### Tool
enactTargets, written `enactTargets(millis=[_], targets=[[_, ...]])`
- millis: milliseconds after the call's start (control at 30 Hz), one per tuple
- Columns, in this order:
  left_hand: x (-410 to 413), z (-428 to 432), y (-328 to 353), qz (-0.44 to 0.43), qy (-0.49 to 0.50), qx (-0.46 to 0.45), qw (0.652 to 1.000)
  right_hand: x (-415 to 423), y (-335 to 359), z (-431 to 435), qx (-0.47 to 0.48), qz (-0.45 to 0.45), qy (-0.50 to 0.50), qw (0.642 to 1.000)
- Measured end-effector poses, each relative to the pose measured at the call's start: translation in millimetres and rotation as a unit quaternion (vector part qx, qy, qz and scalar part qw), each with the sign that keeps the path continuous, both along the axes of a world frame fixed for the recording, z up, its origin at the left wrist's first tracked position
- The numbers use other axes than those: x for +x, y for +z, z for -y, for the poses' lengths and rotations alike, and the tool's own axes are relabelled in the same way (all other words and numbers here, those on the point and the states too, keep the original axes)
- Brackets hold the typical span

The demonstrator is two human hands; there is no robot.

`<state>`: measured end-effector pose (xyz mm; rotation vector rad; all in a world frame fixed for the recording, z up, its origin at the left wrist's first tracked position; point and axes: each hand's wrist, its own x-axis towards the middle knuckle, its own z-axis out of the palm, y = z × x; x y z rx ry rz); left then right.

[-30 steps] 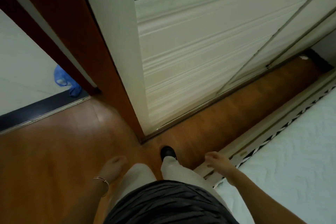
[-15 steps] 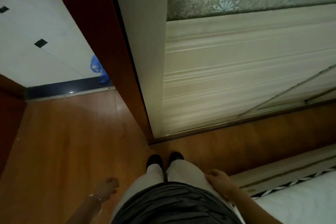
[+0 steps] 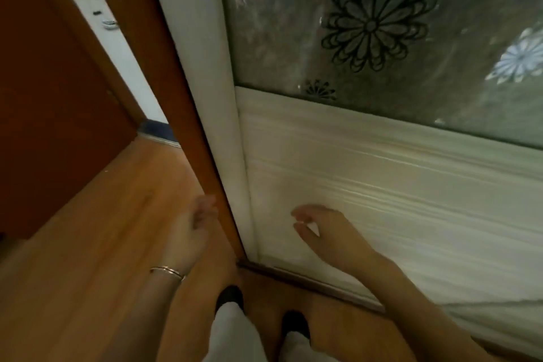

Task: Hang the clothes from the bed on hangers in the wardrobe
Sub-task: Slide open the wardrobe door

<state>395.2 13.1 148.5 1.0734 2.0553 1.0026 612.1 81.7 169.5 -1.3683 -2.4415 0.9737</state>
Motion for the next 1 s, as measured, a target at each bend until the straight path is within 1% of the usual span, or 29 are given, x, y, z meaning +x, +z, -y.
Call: enactTargets(millis=[33,67,100,167,200,233,300,367,467,567,667,733,800,900,933,1000], targets=[[9,-4,18,-0.029,0.004,0.053,0.998,-8,32,-2,0.054,-0.015,0.045,0.997],[19,-7,39,-0.067,0.018,0.105,0.992,-16,60,-5,0.134,-0.047,0.081,0.987],[27,-11,61,-0.101,0.035,0.162,0.981,-27,92,-6,0.227,-0.085,0.116,0.963],[30,-20,89,-0.129,0.066,0.238,0.960,-45,135,-10,0.408,-0.156,0.161,0.885],[32,-24,103,-0.145,0.070,0.259,0.952,-52,148,-15,0.485,-0.179,0.154,0.842],[34,-28,117,-0.160,0.076,0.274,0.945,-58,159,-20,0.546,-0.181,0.130,0.807],[36,-37,138,-0.167,0.093,0.281,0.940,-66,173,-31,0.622,-0.163,0.064,0.763],[41,-45,148,-0.164,0.100,0.282,0.940,-69,177,-41,0.663,-0.136,0.033,0.736],[44,-52,144,-0.177,0.103,0.293,0.934,-66,177,-52,0.678,-0.074,0.001,0.731],[43,-64,138,-0.240,0.134,0.318,0.908,-63,173,-62,0.694,-0.023,-0.021,0.719],[41,-76,140,-0.316,0.157,0.326,0.877,-61,171,-67,0.715,-0.008,-0.026,0.699],[38,-79,137,-0.364,0.154,0.323,0.860,-59,170,-70,0.728,0.003,-0.025,0.685],[37,-81,133,-0.382,0.141,0.332,0.851,-58,170,-72,0.740,0.009,-0.028,0.672],[38,-84,129,-0.342,0.111,0.351,0.865,-56,169,-74,0.754,0.001,-0.032,0.657],[38,-84,127,-0.309,0.107,0.362,0.873,-56,168,-74,0.756,-0.004,-0.033,0.654],[41,-83,129,-0.197,0.093,0.401,0.890,-53,168,-74,0.758,-0.008,-0.035,0.652]])
